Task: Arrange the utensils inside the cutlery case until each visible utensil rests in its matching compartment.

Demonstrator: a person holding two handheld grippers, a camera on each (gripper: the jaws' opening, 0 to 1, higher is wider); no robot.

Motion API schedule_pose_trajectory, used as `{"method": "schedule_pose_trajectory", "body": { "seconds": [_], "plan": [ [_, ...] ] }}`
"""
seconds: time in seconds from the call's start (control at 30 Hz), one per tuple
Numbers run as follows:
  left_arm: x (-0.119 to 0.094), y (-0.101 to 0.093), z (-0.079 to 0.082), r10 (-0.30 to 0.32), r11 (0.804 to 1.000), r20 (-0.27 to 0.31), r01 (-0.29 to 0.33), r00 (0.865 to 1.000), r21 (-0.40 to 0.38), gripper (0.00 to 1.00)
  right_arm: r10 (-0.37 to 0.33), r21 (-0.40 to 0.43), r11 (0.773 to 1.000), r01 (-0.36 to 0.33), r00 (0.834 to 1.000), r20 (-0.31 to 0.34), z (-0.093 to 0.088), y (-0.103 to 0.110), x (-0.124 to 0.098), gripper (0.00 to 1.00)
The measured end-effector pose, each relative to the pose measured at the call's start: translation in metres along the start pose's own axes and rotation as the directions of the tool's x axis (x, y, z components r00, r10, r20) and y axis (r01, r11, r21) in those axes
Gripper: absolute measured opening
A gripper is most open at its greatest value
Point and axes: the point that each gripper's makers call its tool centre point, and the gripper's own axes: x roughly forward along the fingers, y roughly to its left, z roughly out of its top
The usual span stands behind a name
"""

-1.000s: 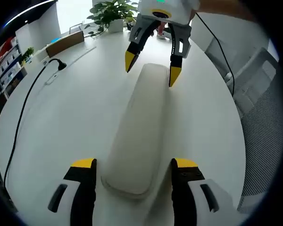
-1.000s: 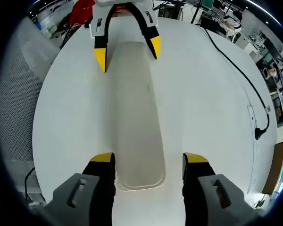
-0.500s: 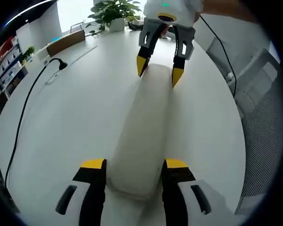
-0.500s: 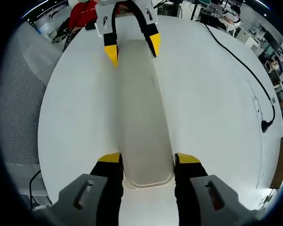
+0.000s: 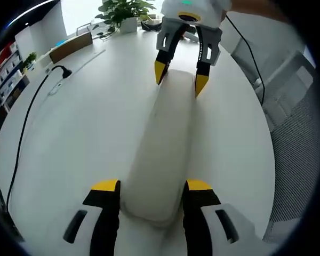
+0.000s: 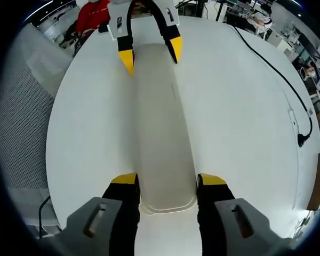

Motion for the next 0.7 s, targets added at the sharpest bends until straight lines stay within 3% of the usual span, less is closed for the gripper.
{"method": "schedule_pose_trajectory", "body": {
  "seconds": [0.2, 0.7],
  "plan": [
    [-0.002, -0.012, -0.004, 0.001, 1.000, -0.007, -0.001, 1.000, 0.000, 0.47, 0.006, -0.007, 1.000, -0.006, 1.000, -0.014, -0.001, 0.011, 0.001, 0.41],
    [-0.011, -0.042, -0.016, 0.003, 1.000, 0.012, -0.004, 1.000, 0.001, 0.47, -0.005, -0.001, 1.000, 0.005, 1.000, 0.027, 0.000, 0.051, 0.001, 0.41]
  ]
}}
